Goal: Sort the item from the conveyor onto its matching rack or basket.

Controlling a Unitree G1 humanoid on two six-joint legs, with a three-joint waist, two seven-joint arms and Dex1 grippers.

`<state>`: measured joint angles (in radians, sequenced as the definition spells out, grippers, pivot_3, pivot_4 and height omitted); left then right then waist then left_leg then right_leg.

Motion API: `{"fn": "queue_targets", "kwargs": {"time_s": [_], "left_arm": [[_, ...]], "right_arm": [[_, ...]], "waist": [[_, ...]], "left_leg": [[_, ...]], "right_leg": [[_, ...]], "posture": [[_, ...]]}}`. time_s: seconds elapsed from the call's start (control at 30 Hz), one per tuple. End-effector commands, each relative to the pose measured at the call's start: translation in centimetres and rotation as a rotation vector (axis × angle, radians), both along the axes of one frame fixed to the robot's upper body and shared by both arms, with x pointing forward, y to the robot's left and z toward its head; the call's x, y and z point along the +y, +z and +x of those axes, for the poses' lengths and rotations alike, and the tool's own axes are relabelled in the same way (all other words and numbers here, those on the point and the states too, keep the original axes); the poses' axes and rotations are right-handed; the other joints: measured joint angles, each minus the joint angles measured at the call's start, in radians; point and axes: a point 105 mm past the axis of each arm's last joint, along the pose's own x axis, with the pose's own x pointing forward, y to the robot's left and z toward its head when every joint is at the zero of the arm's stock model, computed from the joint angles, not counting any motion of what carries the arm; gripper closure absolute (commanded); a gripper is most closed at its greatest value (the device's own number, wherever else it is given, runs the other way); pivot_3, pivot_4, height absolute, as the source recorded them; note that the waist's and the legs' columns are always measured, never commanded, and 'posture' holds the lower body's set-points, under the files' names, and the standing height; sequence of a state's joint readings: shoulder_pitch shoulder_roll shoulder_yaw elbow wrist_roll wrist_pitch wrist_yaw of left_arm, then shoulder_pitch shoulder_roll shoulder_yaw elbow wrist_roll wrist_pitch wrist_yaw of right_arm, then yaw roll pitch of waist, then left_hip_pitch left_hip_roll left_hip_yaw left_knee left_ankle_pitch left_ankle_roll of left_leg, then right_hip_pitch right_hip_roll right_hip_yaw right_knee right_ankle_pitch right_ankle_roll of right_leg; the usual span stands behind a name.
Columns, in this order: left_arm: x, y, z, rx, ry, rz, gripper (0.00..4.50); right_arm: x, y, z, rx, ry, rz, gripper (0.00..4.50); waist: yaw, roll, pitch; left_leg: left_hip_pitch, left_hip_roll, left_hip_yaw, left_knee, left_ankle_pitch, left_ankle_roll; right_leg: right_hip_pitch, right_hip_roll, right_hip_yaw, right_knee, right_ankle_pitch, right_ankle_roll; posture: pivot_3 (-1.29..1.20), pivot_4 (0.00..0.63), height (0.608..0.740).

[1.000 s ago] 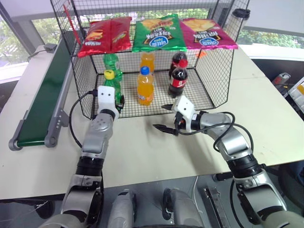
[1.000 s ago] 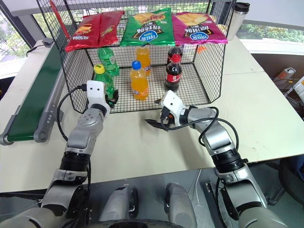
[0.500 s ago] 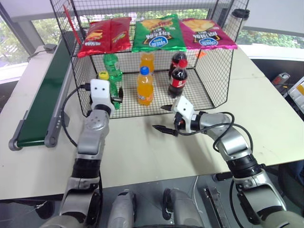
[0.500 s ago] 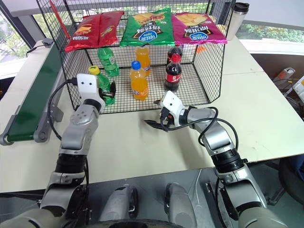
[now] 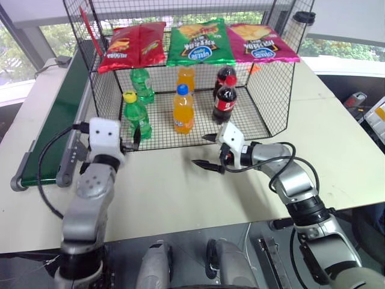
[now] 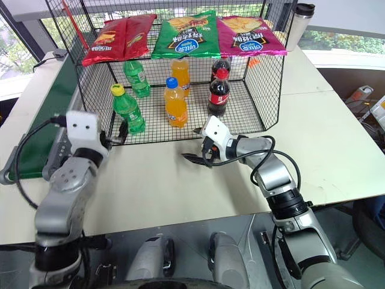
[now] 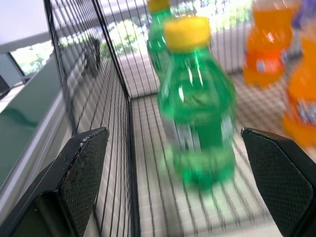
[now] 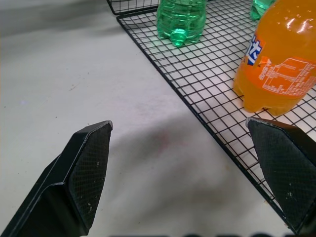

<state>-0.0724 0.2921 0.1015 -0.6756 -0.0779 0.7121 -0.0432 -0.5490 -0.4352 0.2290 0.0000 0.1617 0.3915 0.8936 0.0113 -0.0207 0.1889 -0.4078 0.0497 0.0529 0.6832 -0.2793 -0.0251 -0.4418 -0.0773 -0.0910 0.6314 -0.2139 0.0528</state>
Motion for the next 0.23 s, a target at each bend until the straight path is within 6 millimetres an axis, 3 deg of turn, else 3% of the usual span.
{"fn": "queue_targets", "kwargs": {"time_s": [0.03, 0.23], "left_arm": [[-0.2, -0.4, -1.7, 0.015, -0.021, -0.021, 0.03], [-0.6, -3.0, -2.9, 0.106, -0.035, -0.057, 0.03]], "right_arm": [[0.1, 1.0, -0.3, -0.042, 0.024, 0.021, 0.00], [0.0, 0.8, -0.4, -0.037, 0.025, 0.021, 0.00]], "waist": [[0.002, 0.000, 0.000], [0.002, 0.000, 0.000]], "left_leg": [[0.000, 0.000, 0.000, 0.000, 0.000, 0.000], [0.000, 0.000, -0.001, 0.000, 0.000, 0.000]], "right_leg": [[0.000, 0.000, 0.000, 0.000, 0.000, 0.000], [0.000, 0.000, 0.000, 0.000, 0.000, 0.000]], "posture": [[0.00, 0.150, 0.740], [0.00, 0.150, 0.740]]}}
